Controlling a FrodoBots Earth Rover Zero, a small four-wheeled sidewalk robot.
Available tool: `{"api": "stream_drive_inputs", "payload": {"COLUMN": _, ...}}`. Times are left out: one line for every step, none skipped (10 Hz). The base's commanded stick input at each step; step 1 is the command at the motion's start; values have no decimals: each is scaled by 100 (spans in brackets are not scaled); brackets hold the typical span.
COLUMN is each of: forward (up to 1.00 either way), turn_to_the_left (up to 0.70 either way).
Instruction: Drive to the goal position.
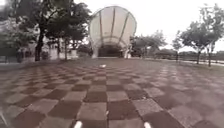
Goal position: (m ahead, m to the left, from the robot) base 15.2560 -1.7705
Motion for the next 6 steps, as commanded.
{"api": "stream_drive_inputs", "payload": {"forward": 50, "turn_to_the_left": 0}}
{"api": "stream_drive_inputs", "payload": {"forward": 50, "turn_to_the_left": 0}}
{"api": "stream_drive_inputs", "payload": {"forward": 50, "turn_to_the_left": 0}}
{"api": "stream_drive_inputs", "payload": {"forward": 50, "turn_to_the_left": 0}}
{"api": "stream_drive_inputs", "payload": {"forward": 50, "turn_to_the_left": 0}}
{"api": "stream_drive_inputs", "payload": {"forward": 50, "turn_to_the_left": 2}}
